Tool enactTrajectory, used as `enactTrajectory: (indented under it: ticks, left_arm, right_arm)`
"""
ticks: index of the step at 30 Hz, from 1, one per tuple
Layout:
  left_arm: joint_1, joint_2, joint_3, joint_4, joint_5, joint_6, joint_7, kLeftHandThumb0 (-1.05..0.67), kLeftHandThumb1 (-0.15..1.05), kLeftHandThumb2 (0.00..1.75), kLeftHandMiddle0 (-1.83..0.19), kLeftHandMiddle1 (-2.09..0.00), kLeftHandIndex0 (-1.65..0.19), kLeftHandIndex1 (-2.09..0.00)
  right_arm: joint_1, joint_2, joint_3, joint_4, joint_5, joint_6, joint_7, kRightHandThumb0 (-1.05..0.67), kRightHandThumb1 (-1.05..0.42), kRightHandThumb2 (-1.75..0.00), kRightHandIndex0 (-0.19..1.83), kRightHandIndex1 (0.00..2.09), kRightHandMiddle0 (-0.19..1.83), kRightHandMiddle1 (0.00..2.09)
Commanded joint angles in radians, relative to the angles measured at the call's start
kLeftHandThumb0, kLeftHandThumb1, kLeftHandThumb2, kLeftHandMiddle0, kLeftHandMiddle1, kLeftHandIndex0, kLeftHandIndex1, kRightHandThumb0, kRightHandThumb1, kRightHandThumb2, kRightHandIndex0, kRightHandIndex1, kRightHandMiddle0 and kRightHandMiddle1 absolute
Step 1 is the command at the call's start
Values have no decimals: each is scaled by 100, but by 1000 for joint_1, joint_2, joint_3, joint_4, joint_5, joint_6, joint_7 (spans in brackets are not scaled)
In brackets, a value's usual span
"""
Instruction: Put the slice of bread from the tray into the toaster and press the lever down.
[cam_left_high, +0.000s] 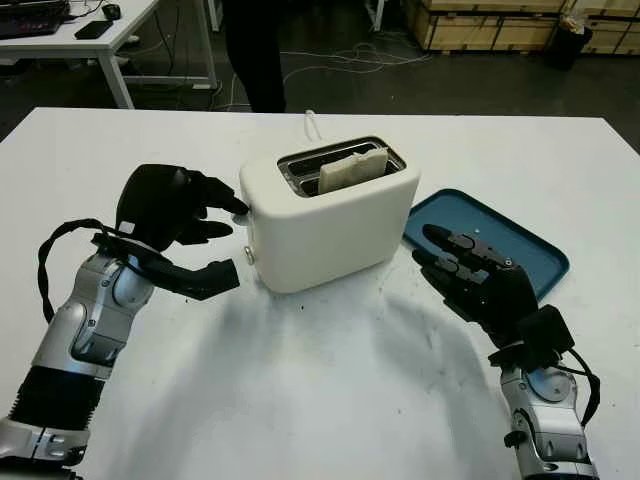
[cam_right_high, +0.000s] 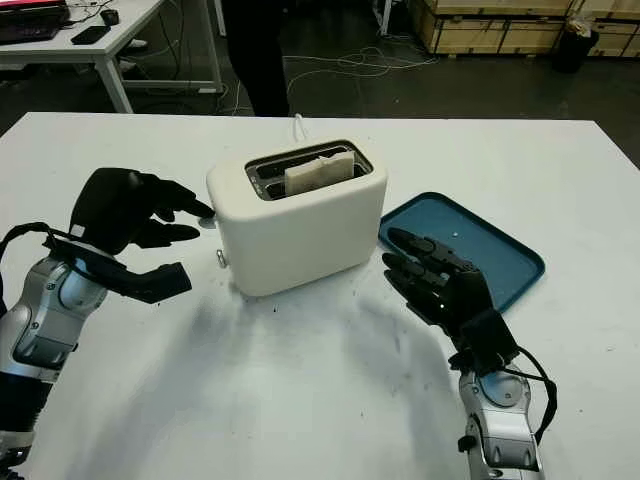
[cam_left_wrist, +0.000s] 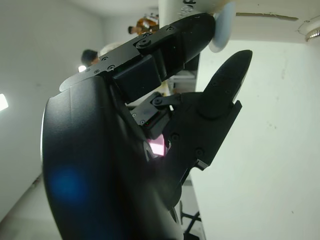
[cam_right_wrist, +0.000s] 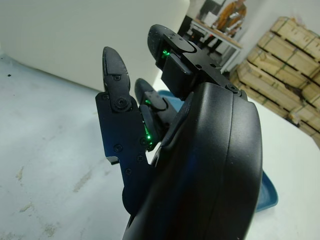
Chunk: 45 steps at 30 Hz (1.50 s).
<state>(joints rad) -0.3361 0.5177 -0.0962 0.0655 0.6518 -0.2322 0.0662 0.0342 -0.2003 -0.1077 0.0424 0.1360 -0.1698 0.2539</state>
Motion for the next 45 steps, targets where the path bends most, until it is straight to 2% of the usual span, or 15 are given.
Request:
enactTrajectory:
  ticks: [1, 13, 26, 29, 31, 34, 36, 37, 38, 40, 42, 45]
  left_arm:
    - [-19, -7, -21, 10, -5, -19, -5, -17, 65, 2, -113, -92, -140, -3]
    - [-12, -45, -46, 20, -8, -22, 11, -16, 65, 0, -116, -95, -141, -3]
    - [-2, -47, -64, 16, 2, -7, 18, -15, 66, 0, -115, -91, -141, -2]
    - [2, -49, -71, 29, 12, -16, 37, -13, 63, 0, -118, -92, -142, -3]
    - [11, -54, -79, 32, 14, -4, 34, -13, 63, 0, -118, -102, -142, -2]
    - [61, -106, -118, 48, 32, 44, 53, -13, 65, 1, -114, -105, -142, -2]
    - [154, -214, -185, 76, 36, 127, 70, -12, 71, 1, -102, -121, -136, -1]
    - [195, -270, -232, 112, 44, 169, 78, -11, 75, 1, -91, -134, -132, -1]
    - [225, -319, -279, 160, 56, 196, 90, -10, 77, 2, -86, -139, -128, 0]
    - [261, -392, -347, 259, 75, 196, 149, -9, 80, 1, -82, -135, -125, -1]
    - [289, -435, -377, 303, 73, 175, 213, -9, 79, 0, -85, -143, -127, -2]
    - [296, -419, -374, 280, 52, 173, 215, -11, 80, 0, -79, -152, -126, -2]
  right_arm:
    - [4, -4, -6, -17, 9, 2, 5, -36, -92, -13, 79, 0, 73, 0]
    - [1, 4, -29, -2, 42, -21, 30, -35, -92, -12, 78, 0, 73, 0]
    - [6, 5, -47, -5, 69, -26, 54, -35, -92, -10, 76, 0, 67, 0]
    - [10, 5, -55, -10, 92, -22, 67, -36, -92, -9, 76, 0, 65, 0]
    - [15, 4, -59, -11, 102, -20, 72, -37, -92, -8, 75, 0, 65, 0]
    - [29, 6, -60, -30, 106, -9, 69, -34, -92, -8, 75, 0, 63, 0]
    - [40, 7, -65, -34, 107, -13, 68, -34, -92, -8, 75, 0, 63, 0]
    - [42, 8, -68, -27, 103, -24, 68, -34, -92, -9, 76, 0, 63, 0]
    - [41, 6, -70, -18, 100, -33, 70, -35, -92, -9, 76, 1, 63, 0]
    - [33, 0, -73, -2, 97, -40, 79, -33, -92, -10, 77, 1, 62, 0]
    - [20, -6, -71, 3, 97, -34, 86, -33, -92, -10, 78, 1, 62, 0]
    - [4, -6, -66, -7, 97, -7, 84, -32, -92, -10, 78, 1, 63, 0]
